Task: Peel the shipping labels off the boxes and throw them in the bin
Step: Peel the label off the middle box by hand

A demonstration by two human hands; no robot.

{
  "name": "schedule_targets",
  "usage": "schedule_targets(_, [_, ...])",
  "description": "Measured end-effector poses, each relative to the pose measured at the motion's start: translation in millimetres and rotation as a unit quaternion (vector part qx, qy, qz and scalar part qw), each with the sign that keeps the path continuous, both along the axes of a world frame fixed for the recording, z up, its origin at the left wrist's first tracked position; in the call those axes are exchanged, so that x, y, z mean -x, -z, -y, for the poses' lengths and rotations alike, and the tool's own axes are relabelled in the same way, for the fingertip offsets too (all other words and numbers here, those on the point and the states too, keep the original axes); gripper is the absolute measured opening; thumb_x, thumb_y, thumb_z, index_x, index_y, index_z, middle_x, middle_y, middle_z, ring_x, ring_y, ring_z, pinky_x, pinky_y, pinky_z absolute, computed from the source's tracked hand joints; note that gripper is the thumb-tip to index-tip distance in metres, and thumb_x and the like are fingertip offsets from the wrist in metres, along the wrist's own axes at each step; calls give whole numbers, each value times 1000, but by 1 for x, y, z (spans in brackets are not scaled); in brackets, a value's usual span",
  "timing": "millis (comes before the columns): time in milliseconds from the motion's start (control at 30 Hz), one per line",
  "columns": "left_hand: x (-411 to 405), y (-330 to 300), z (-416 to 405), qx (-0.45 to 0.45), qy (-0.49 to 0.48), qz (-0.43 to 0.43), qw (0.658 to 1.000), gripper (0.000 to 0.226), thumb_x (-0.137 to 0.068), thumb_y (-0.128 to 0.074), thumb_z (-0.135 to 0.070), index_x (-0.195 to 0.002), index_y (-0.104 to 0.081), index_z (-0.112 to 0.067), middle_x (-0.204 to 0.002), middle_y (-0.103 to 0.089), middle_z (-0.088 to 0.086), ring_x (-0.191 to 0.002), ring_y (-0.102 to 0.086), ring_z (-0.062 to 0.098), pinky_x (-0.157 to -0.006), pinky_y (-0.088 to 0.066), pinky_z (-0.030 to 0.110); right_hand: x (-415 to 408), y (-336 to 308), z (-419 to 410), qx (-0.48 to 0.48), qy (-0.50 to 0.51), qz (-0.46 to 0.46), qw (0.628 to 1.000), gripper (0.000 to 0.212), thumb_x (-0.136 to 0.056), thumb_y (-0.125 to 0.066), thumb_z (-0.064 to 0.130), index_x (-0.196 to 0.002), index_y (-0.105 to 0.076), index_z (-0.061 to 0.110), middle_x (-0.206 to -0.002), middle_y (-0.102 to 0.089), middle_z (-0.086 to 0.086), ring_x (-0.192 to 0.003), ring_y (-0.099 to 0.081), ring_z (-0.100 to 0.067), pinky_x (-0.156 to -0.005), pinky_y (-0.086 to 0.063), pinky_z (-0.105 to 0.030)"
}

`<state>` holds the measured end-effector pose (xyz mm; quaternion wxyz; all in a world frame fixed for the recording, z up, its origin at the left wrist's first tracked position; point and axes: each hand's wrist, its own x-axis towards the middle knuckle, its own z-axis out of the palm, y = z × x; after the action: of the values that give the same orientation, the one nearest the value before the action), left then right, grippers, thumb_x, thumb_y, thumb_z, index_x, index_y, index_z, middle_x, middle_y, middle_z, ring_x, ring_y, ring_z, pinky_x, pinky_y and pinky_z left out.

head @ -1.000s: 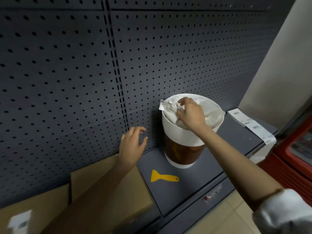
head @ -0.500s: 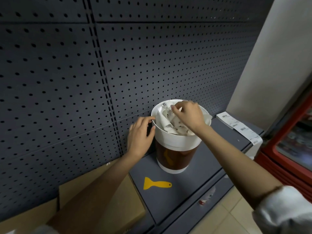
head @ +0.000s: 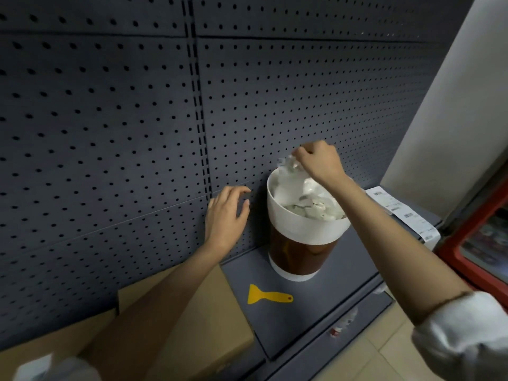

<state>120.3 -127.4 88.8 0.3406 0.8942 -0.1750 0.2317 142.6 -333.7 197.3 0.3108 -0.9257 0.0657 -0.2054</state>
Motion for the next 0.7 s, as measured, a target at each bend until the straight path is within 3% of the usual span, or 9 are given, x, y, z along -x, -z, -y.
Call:
schedule_targets(167, [5,10,-31,-4,-9,-8,1000,22,-96,-46,-23,-115,-56,-22,-114,-55,-2,-98,-56,17,-89,-31,31,-1,-5,0,28,86,10,996,29,-84,-44,25,-81,-57,-1,-69,-54,-13,-63,-47,-24,-56,-34,-30])
schedule_targets(267, [6,12,-44,-7,-13,-3,1000,21,-95,-47,-22,-115,-56,-21,-112,-55,-1,-95,-57,18,-88,-33,32,5,-15,-1,78,118,41,989,26,-88,-44,26,-104,-51,6,-92,-56,-12,-83,-52,-30,-80,-40,-40])
schedule_targets(333, [7,12,-49,-8,-9,-2,1000,21,-95,-48,-22,-114,-56,-20,-111,-55,-1,-95,-57,18,-88,-34,34,8,-18,-5,112,120,90,982,28,-87,-46,26,-104,-53,6,-108,-55,-15,-97,-52,-34,-89,-39,-42])
schedule_targets(433, [11,17,-53,-9,-1,0,1000,21,-94,-49,-22,-114,-57,-20,-109,-56,-1,-94,-57,18,-88,-36,35,18,-11,-25,108,29,147,983,21,-87,-48,25,-97,-55,8,-103,-56,-12,-87,-54,-26,-77,-41,-35])
schedule_targets(533, [17,27,-55,-17,4,-1,1000,20,-94,-51,-21,-112,-58,-19,-107,-57,0,-93,-57,19,-87,-37,37,35,20,-58,128,-95,137,978,14,-87,-51,22,-93,-56,10,-94,-56,-6,-78,-52,-18,-68,-38,-29])
schedule_targets(700, [37,56,-57,-50,12,-30,998,21,-92,-54,-23,-112,-58,-19,-107,-58,1,-95,-57,21,-88,-36,37,54,101,-86,148,-169,78,971,11,-87,-53,21,-92,-57,13,-89,-54,-7,-79,-55,-23,-66,-46,-37])
